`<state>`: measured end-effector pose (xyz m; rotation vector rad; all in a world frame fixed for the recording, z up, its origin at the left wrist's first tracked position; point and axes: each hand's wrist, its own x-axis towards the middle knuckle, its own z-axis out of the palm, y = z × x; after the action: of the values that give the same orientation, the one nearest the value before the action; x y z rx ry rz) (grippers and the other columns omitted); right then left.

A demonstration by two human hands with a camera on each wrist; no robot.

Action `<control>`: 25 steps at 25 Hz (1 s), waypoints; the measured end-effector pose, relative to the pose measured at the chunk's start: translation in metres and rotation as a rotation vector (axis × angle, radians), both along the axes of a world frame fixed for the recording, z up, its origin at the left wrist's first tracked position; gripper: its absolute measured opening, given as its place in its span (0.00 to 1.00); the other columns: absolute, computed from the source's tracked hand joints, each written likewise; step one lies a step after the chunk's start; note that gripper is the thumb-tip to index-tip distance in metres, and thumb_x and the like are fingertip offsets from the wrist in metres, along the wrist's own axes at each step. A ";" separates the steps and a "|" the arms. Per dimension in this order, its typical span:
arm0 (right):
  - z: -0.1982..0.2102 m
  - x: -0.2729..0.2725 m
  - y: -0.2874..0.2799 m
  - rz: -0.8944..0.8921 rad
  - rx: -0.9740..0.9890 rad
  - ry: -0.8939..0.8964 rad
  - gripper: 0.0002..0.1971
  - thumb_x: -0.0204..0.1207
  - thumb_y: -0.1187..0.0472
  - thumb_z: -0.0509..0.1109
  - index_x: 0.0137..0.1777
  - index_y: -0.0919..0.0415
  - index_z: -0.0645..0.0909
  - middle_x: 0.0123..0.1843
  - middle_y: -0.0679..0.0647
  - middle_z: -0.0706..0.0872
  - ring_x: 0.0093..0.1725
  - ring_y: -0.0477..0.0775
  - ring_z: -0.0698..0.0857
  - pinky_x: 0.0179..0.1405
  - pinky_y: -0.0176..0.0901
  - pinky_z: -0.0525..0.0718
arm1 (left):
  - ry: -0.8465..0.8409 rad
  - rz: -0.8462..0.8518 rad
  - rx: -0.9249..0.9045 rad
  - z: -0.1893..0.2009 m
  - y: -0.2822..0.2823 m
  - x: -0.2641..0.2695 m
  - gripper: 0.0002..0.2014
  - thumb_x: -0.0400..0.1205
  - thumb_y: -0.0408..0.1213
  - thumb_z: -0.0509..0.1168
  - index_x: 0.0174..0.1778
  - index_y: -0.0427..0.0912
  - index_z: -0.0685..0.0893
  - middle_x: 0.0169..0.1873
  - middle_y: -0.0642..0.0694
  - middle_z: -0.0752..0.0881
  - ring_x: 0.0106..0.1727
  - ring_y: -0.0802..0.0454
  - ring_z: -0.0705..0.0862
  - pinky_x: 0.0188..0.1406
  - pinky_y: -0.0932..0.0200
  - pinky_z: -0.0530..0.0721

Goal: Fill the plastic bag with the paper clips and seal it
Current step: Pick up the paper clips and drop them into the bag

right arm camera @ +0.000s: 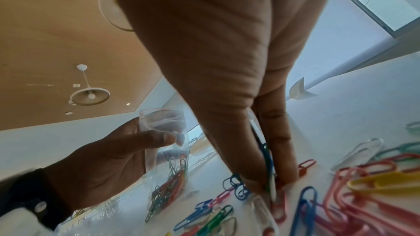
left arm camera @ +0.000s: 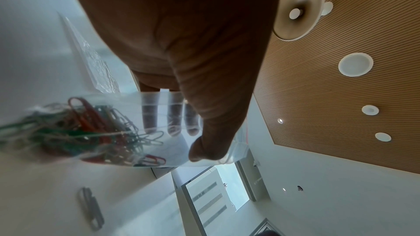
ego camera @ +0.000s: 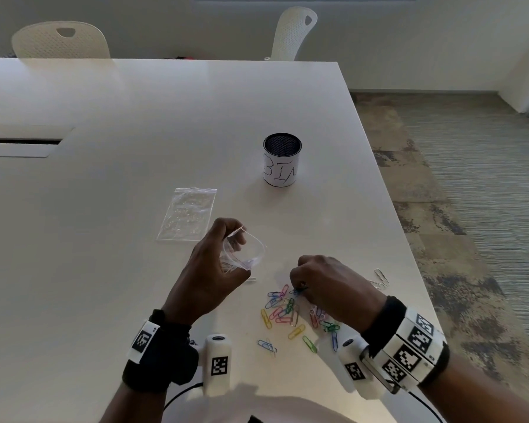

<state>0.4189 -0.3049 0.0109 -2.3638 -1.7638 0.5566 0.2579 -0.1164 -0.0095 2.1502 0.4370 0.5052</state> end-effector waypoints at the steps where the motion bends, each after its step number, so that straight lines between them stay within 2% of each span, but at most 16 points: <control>1: 0.000 0.002 0.001 -0.019 0.013 0.006 0.06 0.85 0.65 0.71 0.55 0.60 0.90 0.54 0.54 0.89 0.48 0.50 0.89 0.48 0.39 0.90 | 0.000 -0.001 -0.004 0.000 -0.001 0.000 0.29 0.76 0.31 0.82 0.65 0.55 0.75 0.54 0.54 0.86 0.58 0.50 0.88 0.54 0.57 0.90; 5: -0.002 0.020 -0.002 -0.133 0.092 0.127 0.06 0.79 0.66 0.78 0.53 0.59 0.92 0.51 0.52 0.93 0.45 0.47 0.90 0.46 0.34 0.89 | 0.001 0.003 0.003 -0.002 -0.002 0.000 0.30 0.75 0.31 0.82 0.65 0.54 0.74 0.54 0.54 0.85 0.58 0.50 0.87 0.55 0.54 0.91; 9: 0.003 0.036 -0.008 -0.338 0.237 0.435 0.06 0.73 0.67 0.83 0.49 0.59 0.93 0.44 0.50 0.95 0.42 0.47 0.94 0.52 0.43 0.94 | -0.005 0.007 -0.005 -0.003 -0.004 0.000 0.30 0.75 0.32 0.82 0.64 0.56 0.74 0.54 0.54 0.85 0.58 0.50 0.87 0.54 0.55 0.91; 13: 0.029 0.029 -0.003 -0.391 0.430 0.760 0.07 0.73 0.70 0.83 0.50 0.65 0.92 0.43 0.59 0.96 0.44 0.58 0.96 0.52 0.45 0.94 | 0.003 0.000 -0.006 -0.004 -0.005 0.002 0.31 0.74 0.31 0.83 0.65 0.55 0.74 0.54 0.55 0.85 0.59 0.51 0.87 0.56 0.57 0.91; 15: 0.041 0.019 0.006 -0.377 0.527 0.843 0.07 0.73 0.71 0.82 0.51 0.67 0.91 0.44 0.62 0.95 0.45 0.63 0.95 0.53 0.47 0.94 | 0.008 0.001 0.003 -0.004 -0.005 0.003 0.31 0.74 0.32 0.83 0.65 0.55 0.74 0.54 0.56 0.85 0.59 0.53 0.86 0.56 0.60 0.90; 18: 0.050 0.004 0.027 -0.296 0.595 0.753 0.08 0.73 0.70 0.83 0.50 0.65 0.92 0.44 0.57 0.96 0.45 0.56 0.96 0.53 0.45 0.94 | 0.007 0.004 0.008 -0.004 -0.004 0.003 0.30 0.73 0.33 0.83 0.65 0.55 0.74 0.54 0.56 0.85 0.57 0.55 0.87 0.53 0.64 0.88; 21: 0.047 -0.006 0.047 -0.182 0.585 0.562 0.08 0.73 0.69 0.83 0.50 0.61 0.94 0.45 0.50 0.96 0.44 0.44 0.95 0.52 0.40 0.94 | 0.018 0.018 -0.022 -0.002 -0.004 0.003 0.30 0.74 0.33 0.81 0.64 0.56 0.74 0.56 0.54 0.86 0.56 0.52 0.88 0.51 0.55 0.91; 23: 0.046 -0.010 0.054 -0.129 0.566 0.472 0.08 0.75 0.67 0.82 0.52 0.58 0.94 0.47 0.50 0.96 0.46 0.43 0.95 0.51 0.44 0.94 | 0.025 0.025 -0.035 -0.001 -0.004 0.003 0.30 0.74 0.32 0.81 0.65 0.56 0.74 0.55 0.53 0.87 0.53 0.51 0.89 0.49 0.50 0.92; 25: 0.048 -0.012 0.056 -0.094 0.552 0.426 0.08 0.77 0.66 0.80 0.55 0.58 0.94 0.49 0.50 0.97 0.47 0.42 0.94 0.50 0.41 0.93 | 0.022 0.030 -0.032 0.000 -0.004 0.002 0.29 0.74 0.31 0.80 0.64 0.55 0.75 0.53 0.54 0.87 0.51 0.52 0.89 0.47 0.50 0.91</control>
<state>0.4064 -0.2485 0.0589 -1.7808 -1.3839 0.4433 0.2601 -0.1206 -0.0094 2.1228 0.4871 0.4882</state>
